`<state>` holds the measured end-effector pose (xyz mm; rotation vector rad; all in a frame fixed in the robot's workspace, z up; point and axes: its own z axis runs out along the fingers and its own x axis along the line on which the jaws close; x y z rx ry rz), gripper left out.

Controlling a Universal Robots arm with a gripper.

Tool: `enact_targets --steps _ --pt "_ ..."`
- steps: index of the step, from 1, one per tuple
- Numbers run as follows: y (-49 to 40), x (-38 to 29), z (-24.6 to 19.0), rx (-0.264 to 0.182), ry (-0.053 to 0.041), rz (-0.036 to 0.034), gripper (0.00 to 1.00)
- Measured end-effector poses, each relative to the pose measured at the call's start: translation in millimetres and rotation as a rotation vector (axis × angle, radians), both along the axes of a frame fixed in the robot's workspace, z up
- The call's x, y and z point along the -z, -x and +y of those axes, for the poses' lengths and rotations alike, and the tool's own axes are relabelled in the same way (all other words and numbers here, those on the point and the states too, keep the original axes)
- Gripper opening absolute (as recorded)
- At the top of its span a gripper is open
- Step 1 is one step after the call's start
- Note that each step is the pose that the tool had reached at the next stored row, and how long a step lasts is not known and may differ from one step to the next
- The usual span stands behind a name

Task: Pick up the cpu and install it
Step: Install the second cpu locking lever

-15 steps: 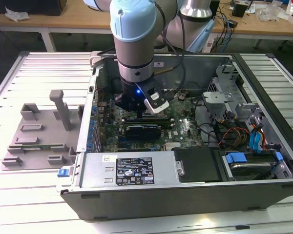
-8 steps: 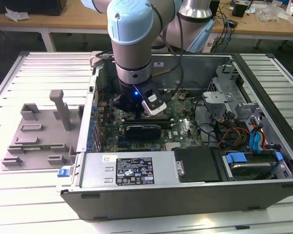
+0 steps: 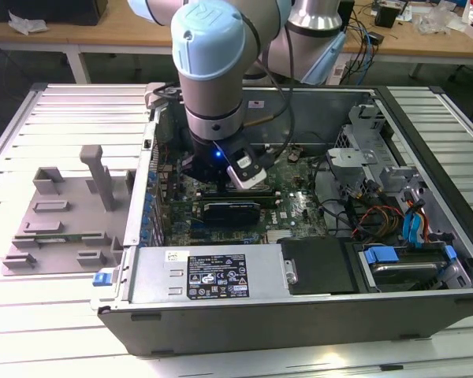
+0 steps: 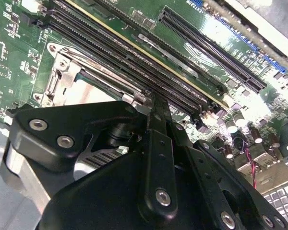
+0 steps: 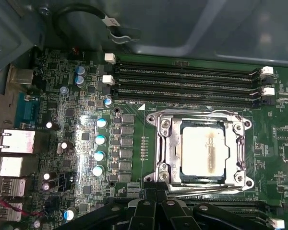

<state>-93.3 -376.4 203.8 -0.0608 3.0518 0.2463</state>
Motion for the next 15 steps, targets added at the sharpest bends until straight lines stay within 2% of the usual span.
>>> enact_targets --steps 6,8,10,11,12,15 --pt "2.7 4.8 1.2 0.0 -0.0223 -0.0012 0.11" --pt "4.8 5.8 1.5 0.0 -0.0264 -0.0011 0.11" --pt "5.6 5.8 1.9 0.0 -0.0266 -0.0011 0.11" --pt "5.6 4.7 2.0 0.0 -0.0267 -0.0011 0.11" --pt "5.5 -0.3 2.1 0.0 -0.0257 -0.0012 0.11" --pt "5.2 -14.2 2.5 0.0 -0.0107 -0.0011 0.11"
